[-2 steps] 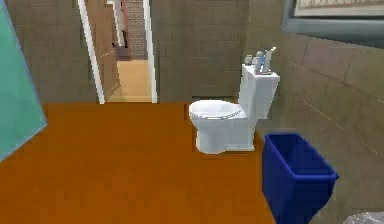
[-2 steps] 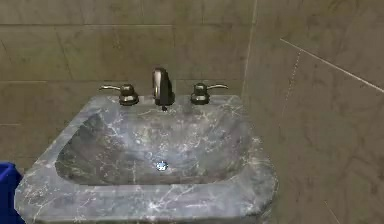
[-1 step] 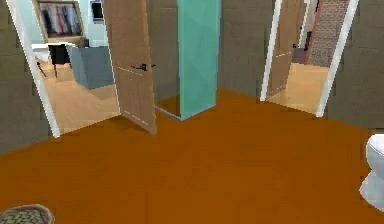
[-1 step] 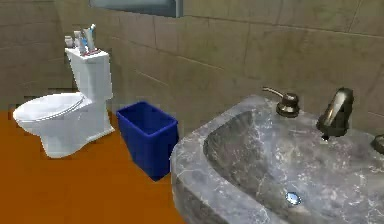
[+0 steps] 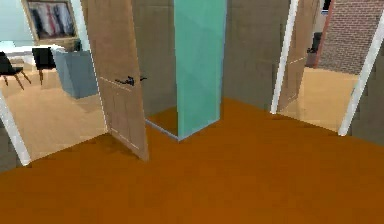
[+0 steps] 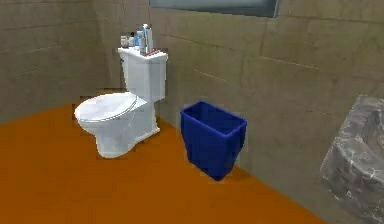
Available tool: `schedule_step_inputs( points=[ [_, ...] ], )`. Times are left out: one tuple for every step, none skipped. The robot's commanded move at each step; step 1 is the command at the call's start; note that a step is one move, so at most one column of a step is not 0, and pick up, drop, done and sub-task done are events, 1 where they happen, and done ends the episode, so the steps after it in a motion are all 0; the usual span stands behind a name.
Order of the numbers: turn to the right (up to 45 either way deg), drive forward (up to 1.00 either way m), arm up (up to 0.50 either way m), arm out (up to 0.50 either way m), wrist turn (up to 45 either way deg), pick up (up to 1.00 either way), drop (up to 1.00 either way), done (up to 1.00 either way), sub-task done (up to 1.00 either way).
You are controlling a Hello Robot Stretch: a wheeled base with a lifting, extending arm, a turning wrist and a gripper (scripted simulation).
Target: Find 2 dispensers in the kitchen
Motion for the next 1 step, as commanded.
schedule_step_inputs(
  points=[
    [30.0, 0.0, 0.0, 0.0, 0.0, 0.0, 0.0, 0.0, 0.0]
  ],
)
